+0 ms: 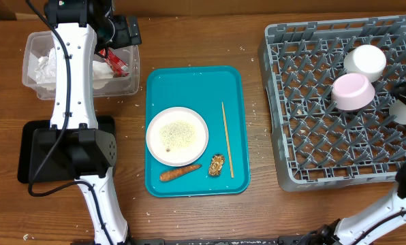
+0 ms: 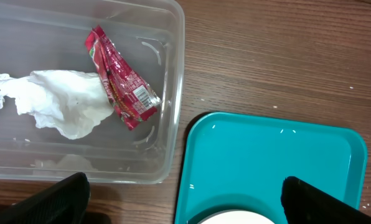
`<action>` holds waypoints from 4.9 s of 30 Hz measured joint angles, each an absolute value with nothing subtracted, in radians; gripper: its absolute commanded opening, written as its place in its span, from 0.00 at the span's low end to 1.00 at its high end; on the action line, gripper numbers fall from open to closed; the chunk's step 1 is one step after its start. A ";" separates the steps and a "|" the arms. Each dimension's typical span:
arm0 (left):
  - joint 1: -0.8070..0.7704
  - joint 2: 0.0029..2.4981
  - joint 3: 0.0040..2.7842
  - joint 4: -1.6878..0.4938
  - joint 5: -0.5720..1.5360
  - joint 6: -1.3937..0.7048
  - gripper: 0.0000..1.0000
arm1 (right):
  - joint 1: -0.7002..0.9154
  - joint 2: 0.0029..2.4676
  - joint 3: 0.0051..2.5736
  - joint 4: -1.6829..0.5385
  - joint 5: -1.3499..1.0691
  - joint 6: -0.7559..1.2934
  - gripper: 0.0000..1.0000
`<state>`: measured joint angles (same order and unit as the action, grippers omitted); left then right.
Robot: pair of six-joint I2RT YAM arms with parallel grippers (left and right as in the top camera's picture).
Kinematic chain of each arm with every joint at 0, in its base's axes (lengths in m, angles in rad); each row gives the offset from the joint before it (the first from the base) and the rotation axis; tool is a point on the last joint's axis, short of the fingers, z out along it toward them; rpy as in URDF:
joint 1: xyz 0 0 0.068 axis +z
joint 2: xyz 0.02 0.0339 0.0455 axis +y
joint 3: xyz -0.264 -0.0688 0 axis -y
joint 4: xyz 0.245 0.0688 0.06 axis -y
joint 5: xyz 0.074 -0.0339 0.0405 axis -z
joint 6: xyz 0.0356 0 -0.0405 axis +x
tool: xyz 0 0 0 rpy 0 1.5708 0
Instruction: Sort waste into correct bins and load items into the dishwasher
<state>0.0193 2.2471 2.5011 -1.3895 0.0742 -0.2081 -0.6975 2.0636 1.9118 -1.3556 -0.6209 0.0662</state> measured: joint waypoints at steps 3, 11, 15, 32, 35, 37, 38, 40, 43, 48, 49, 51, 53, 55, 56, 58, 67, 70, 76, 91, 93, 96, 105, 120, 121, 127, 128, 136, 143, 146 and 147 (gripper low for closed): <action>0.019 2.247 2.501 -1.390 0.074 -0.208 1.00 | -0.609 2.057 1.912 -1.352 -0.586 0.060 0.18; 0.019 2.247 2.501 -1.390 0.074 -0.208 1.00 | -0.331 2.057 1.912 -1.312 -0.264 0.164 0.22; 0.019 2.247 2.501 -1.390 0.074 -0.208 1.00 | -0.292 2.058 1.912 -1.319 -0.110 0.246 0.13; 0.019 2.247 2.501 -1.390 0.074 -0.208 1.00 | -0.421 2.072 1.912 -1.385 0.064 0.354 0.04; 0.019 2.247 2.501 -1.390 0.074 -0.208 1.00 | -0.427 2.072 1.913 -1.414 0.087 0.371 0.04; 0.019 2.247 2.501 -1.390 0.074 -0.208 1.00 | -0.427 2.072 1.919 -1.435 0.090 0.381 0.04; 0.019 2.247 2.501 -1.390 0.074 -0.208 1.00 | -0.426 2.072 1.924 -1.445 0.089 0.384 0.04; 0.019 2.247 2.501 -1.390 0.074 -0.208 1.00 | -0.422 2.070 1.945 -1.467 0.064 0.385 0.04; 0.019 2.247 2.501 -1.390 0.074 -0.208 1.00 | -0.402 2.049 1.956 -1.475 -0.027 0.355 0.19; 0.019 2.247 2.501 -1.390 0.074 -0.208 1.00 | -0.245 1.949 1.964 -1.505 -0.304 0.192 0.81; 0.019 2.247 2.501 -1.390 0.074 -0.208 1.00 | -0.212 1.939 1.966 -1.506 -0.319 0.179 0.82; 0.019 2.247 2.501 -1.389 0.074 -0.208 1.00 | -0.120 1.922 1.966 -1.503 -0.344 0.154 0.82; 0.019 2.247 2.501 -1.390 0.074 -0.208 1.00 | -0.029 1.922 1.961 -1.476 -0.348 0.136 0.82; 0.019 2.247 2.501 -1.390 0.074 -0.208 1.00 | 0.115 1.929 1.924 -1.409 -0.343 0.122 0.82; 0.019 2.247 2.501 -1.390 0.074 -0.208 1.00 | 0.150 1.931 1.899 -1.361 -0.336 0.126 0.82; 0.019 2.247 2.501 -1.389 0.074 -0.208 1.00 | 0.211 1.941 1.854 -1.276 -0.298 0.144 0.78; 0.019 2.247 2.501 -1.390 0.074 -0.208 1.00 | 0.480 2.088 1.727 -1.217 -0.073 0.208 0.72; 0.019 2.247 2.501 -1.390 0.074 -0.208 1.00 | 0.531 2.133 1.721 -1.220 -0.036 0.210 0.68; 0.019 2.247 2.501 -1.390 0.074 -0.208 1.00 | 0.582 2.191 1.719 -1.220 -0.004 0.222 0.61; 0.019 2.247 2.501 -1.390 0.074 -0.208 1.00 | 0.583 2.243 1.720 -1.222 -0.021 0.257 0.13; 0.019 2.247 2.501 -1.390 0.074 -0.208 1.00 | 0.583 2.243 1.720 -1.224 -0.022 0.268 0.04; 0.019 2.247 2.501 -1.390 0.074 -0.208 1.00 | 0.582 2.243 1.723 -1.233 -0.023 0.291 0.04; 0.019 2.247 2.501 -1.390 0.074 -0.208 1.00 | 0.525 2.275 1.934 -1.438 -0.021 0.303 0.04; 0.019 2.247 2.501 -1.390 0.074 -0.208 1.00 | 0.128 2.226 2.335 -1.523 -0.007 0.105 0.04; 0.019 2.247 2.501 -1.390 0.074 -0.208 1.00 | 0.107 2.220 2.336 -1.515 -0.010 0.083 0.04; 0.019 2.247 2.501 -1.390 0.074 -0.208 1.00 | 0.059 2.215 2.337 -1.463 -0.041 -0.037 0.04; 0.019 2.247 2.501 -1.390 0.074 -0.208 1.00 | 0.061 2.215 2.337 -1.459 -0.046 -0.043 0.05; 0.019 2.247 2.501 -1.390 0.074 -0.208 1.00 | 0.067 2.215 2.336 -1.437 -0.105 -0.073 0.19; 0.019 2.247 2.501 -1.390 0.074 -0.208 1.00 | 0.067 2.216 2.325 -1.439 -0.117 -0.079 0.45; 0.019 2.247 2.501 -1.390 0.074 -0.208 1.00 | 0.068 2.217 2.322 -1.452 -0.136 -0.078 0.45; 0.019 2.247 2.501 -1.390 0.074 -0.208 1.00 | 0.069 2.217 2.322 -1.458 -0.147 -0.076 0.45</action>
